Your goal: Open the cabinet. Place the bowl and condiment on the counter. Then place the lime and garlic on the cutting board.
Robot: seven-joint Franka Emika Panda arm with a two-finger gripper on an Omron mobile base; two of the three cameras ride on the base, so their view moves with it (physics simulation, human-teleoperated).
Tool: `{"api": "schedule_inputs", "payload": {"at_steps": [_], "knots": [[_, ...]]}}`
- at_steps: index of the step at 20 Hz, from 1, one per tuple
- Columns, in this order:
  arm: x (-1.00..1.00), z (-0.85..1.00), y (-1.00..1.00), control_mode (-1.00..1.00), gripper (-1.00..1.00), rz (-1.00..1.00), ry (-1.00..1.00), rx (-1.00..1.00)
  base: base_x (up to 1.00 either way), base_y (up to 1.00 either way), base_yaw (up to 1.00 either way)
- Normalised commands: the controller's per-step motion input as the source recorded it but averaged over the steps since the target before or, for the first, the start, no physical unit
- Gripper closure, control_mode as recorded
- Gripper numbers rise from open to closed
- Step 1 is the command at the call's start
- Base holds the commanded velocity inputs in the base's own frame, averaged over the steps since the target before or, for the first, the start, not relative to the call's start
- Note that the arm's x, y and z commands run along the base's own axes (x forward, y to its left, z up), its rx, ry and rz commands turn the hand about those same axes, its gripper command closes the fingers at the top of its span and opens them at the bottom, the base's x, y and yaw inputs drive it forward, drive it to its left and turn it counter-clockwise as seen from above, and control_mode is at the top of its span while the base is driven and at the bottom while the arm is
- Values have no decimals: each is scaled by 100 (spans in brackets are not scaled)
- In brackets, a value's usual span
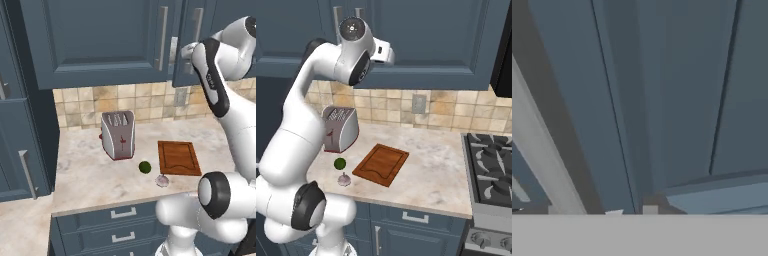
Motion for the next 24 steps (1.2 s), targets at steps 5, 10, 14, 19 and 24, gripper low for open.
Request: {"api": "schedule_inputs", "payload": {"at_steps": [5,10,14,19,24], "knots": [[-100,-1,-86,-100,100,-8,0,6,0,0,0],[-100,-5,-95,-100,100,-16,0,8,0,0,0],[-100,-4,-100,-100,100,-20,0,10,0,0,0],[-100,0,-100,-100,100,-20,0,12,0,0,0],[-100,-1,-75,-100,-100,-18,5,8,0,0,0]]}}
